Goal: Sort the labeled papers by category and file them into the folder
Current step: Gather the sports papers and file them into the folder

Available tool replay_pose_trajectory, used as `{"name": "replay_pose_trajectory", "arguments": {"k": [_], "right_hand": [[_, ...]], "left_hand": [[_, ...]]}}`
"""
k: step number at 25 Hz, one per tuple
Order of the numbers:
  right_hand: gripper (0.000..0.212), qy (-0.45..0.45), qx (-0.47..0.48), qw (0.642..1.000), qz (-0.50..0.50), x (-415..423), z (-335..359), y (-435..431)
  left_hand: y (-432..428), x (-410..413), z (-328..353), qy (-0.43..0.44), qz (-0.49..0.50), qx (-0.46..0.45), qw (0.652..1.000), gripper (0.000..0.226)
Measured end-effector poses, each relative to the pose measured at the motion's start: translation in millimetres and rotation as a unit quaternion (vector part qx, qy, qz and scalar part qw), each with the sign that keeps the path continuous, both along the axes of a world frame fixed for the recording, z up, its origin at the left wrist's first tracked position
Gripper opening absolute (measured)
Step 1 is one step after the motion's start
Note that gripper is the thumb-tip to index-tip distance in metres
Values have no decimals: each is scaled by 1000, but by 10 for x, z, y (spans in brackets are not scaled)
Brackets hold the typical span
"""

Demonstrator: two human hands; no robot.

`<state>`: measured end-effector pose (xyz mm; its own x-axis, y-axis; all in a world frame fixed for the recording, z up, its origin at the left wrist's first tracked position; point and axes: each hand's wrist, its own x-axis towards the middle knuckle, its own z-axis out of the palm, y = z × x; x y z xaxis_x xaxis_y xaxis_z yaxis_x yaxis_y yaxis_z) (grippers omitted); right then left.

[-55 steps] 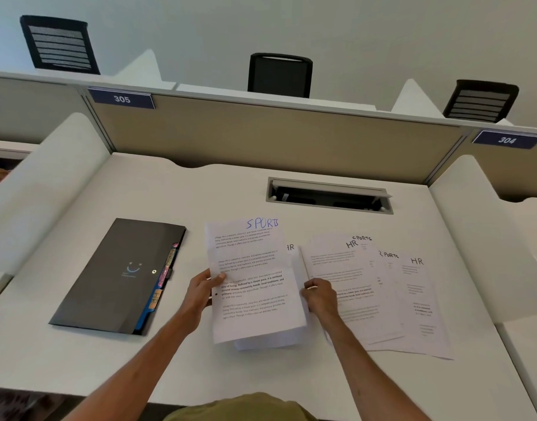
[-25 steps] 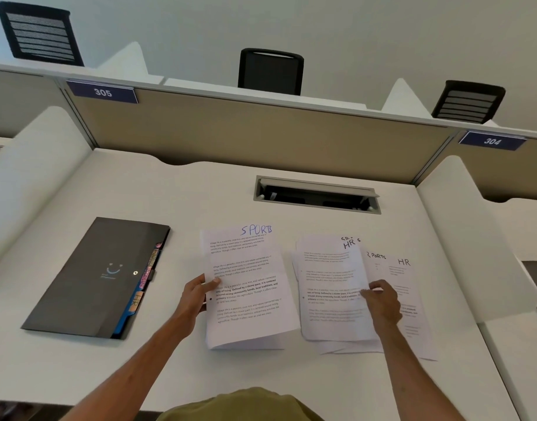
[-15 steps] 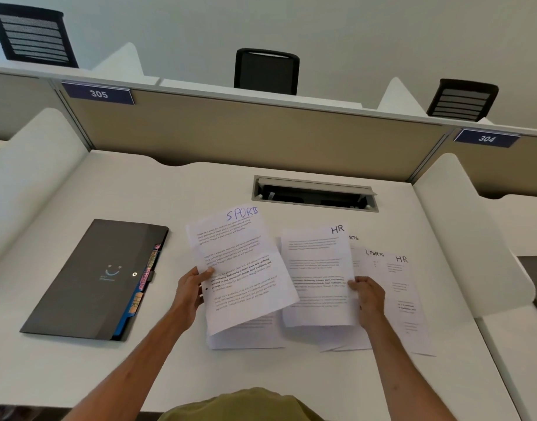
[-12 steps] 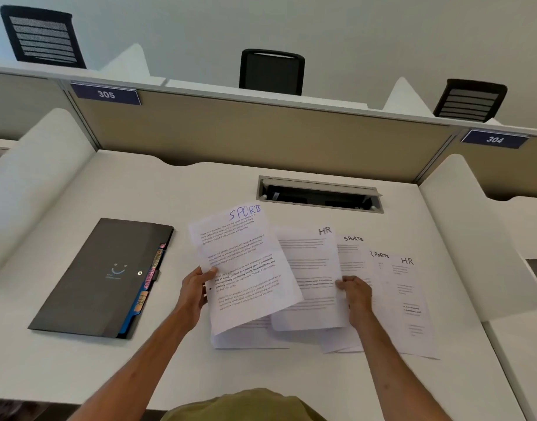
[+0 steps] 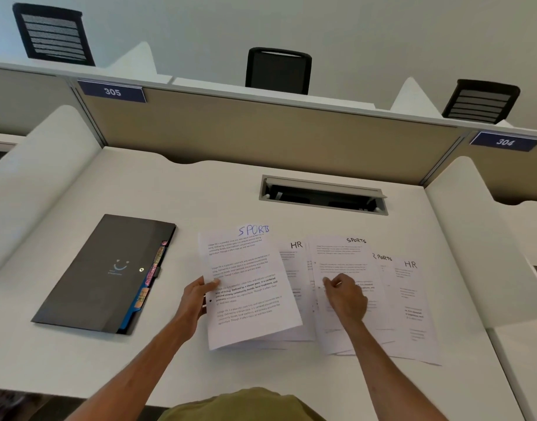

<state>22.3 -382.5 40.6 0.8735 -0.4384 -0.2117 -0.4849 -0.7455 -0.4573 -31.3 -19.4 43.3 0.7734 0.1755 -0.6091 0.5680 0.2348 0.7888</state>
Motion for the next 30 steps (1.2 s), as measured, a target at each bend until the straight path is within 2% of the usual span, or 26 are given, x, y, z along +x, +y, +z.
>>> {"name": "replay_pose_trajectory", "arguments": {"k": [2, 3, 7, 11, 14, 18, 20, 25, 30], "right_hand": [[15, -19, -28, 999, -38, 14, -9, -279], [18, -16, -52, 997, -49, 11, -23, -418], [66, 81, -94, 988, -87, -19, -82, -832], [79, 115, -80, 986, -86, -56, -119, -1016], [72, 115, -84, 984, -108, -60, -89, -1076], [32, 63, -107, 983, -135, -101, -119, -1159], [23, 51, -96, 984, -143, -118, -141, -1175], [19, -43, -38, 981, -187, -125, -113, -1156], [33, -121, 34, 964, -235, 16, 301, -1164]], "left_hand": [[-40, 0, 1, 1, -5, -1, 1000, 25], [-70, 2, 1, 1, -9, -2, 1000, 25], [-155, 26, -11, 2, -12, -1, 1000, 26], [-192, 59, -27, 1, -24, 1, 1000, 26], [-205, 71, -11, 2, -34, 0, 999, 26], [-238, 96, 16, 0, -39, 4, 999, 25], [-241, 102, 26, -1, -43, 6, 999, 24], [-254, 88, 44, -26, -52, 12, 998, 25], [-259, 73, 92, -51, -60, 22, 997, 23]]}}
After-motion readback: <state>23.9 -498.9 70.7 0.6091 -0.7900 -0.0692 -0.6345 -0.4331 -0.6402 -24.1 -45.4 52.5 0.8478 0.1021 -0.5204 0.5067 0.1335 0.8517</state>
